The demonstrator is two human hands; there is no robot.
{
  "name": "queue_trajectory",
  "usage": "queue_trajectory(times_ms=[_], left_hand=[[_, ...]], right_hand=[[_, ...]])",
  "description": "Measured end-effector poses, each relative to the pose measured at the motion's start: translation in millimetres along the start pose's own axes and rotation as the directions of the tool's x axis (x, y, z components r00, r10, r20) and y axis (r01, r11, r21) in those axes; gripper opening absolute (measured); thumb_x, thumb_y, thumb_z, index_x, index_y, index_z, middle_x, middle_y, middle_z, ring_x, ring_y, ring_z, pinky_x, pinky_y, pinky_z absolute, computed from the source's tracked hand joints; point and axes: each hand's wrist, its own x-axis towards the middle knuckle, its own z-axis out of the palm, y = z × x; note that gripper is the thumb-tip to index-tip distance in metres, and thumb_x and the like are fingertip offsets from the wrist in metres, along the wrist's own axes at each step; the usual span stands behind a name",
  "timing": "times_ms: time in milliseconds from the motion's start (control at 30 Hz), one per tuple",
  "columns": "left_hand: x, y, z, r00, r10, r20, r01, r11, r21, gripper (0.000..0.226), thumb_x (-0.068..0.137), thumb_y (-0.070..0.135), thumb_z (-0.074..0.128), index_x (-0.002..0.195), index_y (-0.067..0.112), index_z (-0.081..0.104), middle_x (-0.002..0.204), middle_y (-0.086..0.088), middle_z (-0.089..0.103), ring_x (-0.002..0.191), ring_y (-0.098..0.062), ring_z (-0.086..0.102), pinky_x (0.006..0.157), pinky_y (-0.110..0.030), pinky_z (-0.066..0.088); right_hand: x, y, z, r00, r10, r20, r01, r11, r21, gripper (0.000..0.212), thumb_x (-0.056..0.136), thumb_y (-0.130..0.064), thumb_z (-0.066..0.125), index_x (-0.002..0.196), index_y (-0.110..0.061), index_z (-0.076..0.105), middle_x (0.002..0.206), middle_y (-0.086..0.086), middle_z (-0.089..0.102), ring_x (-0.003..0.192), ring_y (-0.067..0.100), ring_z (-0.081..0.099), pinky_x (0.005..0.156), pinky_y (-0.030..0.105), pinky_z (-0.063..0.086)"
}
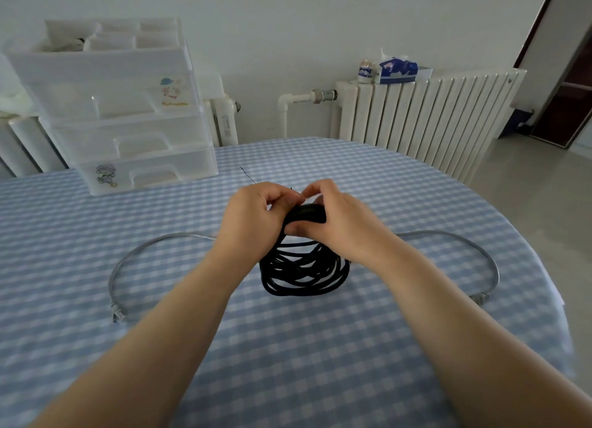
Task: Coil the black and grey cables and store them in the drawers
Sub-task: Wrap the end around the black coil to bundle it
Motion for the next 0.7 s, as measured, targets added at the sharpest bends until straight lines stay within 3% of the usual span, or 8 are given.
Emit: queue_trajectory(times_ms=[100,167,300,467,567,633,700], left_hand=[[-3,1,4,0.999,0.039,0.027,-0.040,0.997,0.065,0.017,0.093,0.018,0.060,0.085,0.023,0.074,0.077,0.020,0.065,0.078,0.014,0.059,0.066,0.000,0.039],[-4,3,5,0.997,0.073,0.039,-0.076,0.994,0.081,0.017,0.092,0.017,0.060,0.085,0.021,0.074,0.076,0.021,0.063,0.076,0.018,0.056,0.066,0.001,0.038],[-4,5,4,0.989,0.114,0.095,-0.122,0.988,0.092,0.013,0.091,0.017,0.062,0.088,0.020,0.074,0.076,0.024,0.061,0.076,0.022,0.054,0.067,0.002,0.037],[-3,6,-1,0.990,0.091,0.105,-0.100,0.992,0.078,0.017,0.090,0.016,0.063,0.080,0.027,0.072,0.073,0.025,0.063,0.075,0.021,0.056,0.066,0.002,0.039],[-1,5,-4,0.994,0.067,0.090,-0.072,0.996,0.051,0.019,0.090,0.016,0.063,0.078,0.028,0.071,0.074,0.021,0.067,0.077,0.014,0.060,0.066,0.000,0.041],[-1,4,-4,0.995,0.030,0.094,-0.030,1.000,-0.001,0.014,0.089,0.017,0.064,0.081,0.023,0.073,0.075,0.014,0.071,0.075,0.005,0.065,0.066,-0.006,0.047],[1,5,-7,0.995,-0.024,0.101,0.032,0.997,-0.077,0.006,0.086,0.017,0.068,0.087,0.020,0.073,0.075,0.004,0.073,0.070,-0.004,0.068,0.063,-0.014,0.053]], right_hand=[[6,4,1,0.989,0.006,0.147,0.001,0.999,-0.050,0.049,0.077,-0.066,0.060,0.102,-0.024,0.064,0.089,-0.004,0.070,0.082,0.013,0.066,0.079,0.042,0.054],[6,5,-3,0.978,-0.009,0.210,0.008,1.000,0.005,0.050,0.077,-0.066,0.058,0.099,-0.022,0.067,0.088,0.003,0.073,0.082,0.018,0.069,0.081,0.045,0.054],[1,4,-13,0.945,-0.084,0.317,0.043,0.990,0.134,0.015,0.089,-0.049,0.059,0.092,-0.035,0.064,0.084,-0.006,0.073,0.077,0.001,0.067,0.078,0.022,0.053],[1,3,-8,0.950,-0.117,0.289,0.040,0.965,0.259,0.019,0.092,-0.042,0.060,0.079,-0.029,0.064,0.063,-0.010,0.062,0.059,0.001,0.057,0.062,0.018,0.043],[2,1,-7,0.964,-0.122,0.238,0.056,0.962,0.267,0.015,0.092,-0.035,0.062,0.077,-0.035,0.062,0.054,-0.021,0.059,0.054,-0.005,0.056,0.057,0.011,0.039],[2,1,-5,0.971,-0.119,0.208,0.069,0.971,0.230,0.011,0.091,-0.039,0.062,0.082,-0.035,0.066,0.058,-0.019,0.062,0.057,-0.003,0.057,0.059,0.014,0.041],[2,2,-2,0.978,-0.101,0.184,0.071,0.984,0.164,0.022,0.088,-0.048,0.061,0.091,-0.029,0.071,0.067,-0.013,0.067,0.064,0.002,0.062,0.065,0.025,0.049]])
